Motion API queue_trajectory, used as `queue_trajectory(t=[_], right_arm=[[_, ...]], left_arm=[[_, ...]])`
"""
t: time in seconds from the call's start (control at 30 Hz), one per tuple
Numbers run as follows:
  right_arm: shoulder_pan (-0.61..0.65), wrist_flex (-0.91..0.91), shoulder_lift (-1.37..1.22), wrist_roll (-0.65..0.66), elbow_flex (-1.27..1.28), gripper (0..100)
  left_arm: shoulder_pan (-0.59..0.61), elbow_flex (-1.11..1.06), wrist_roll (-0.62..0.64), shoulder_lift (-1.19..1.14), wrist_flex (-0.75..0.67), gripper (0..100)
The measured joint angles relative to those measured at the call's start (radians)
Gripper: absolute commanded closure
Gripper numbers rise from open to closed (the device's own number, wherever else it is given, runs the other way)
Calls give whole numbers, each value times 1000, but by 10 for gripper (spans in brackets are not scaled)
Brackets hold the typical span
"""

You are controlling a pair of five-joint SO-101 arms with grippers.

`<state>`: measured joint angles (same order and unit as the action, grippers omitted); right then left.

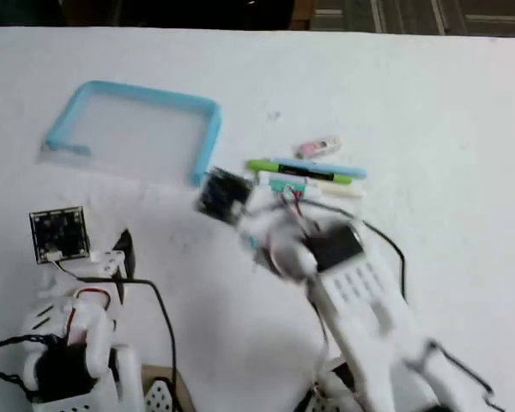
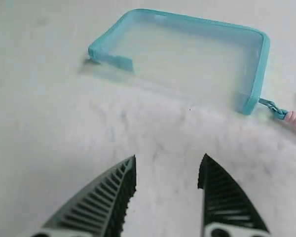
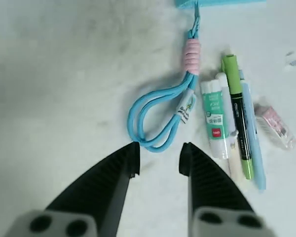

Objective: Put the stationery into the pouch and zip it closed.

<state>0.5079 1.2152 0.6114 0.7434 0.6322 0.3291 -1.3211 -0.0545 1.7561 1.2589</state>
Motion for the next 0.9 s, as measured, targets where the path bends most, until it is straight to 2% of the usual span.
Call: queue_trajectory(t=[0.37,0.9], right_arm=[[-2,57,-681,104,-557,851],[-5,330,-1481,78,-1447,853]], left_arm=[[28,-28,0,-5,0,778],[28,-35,0,0,0,778]])
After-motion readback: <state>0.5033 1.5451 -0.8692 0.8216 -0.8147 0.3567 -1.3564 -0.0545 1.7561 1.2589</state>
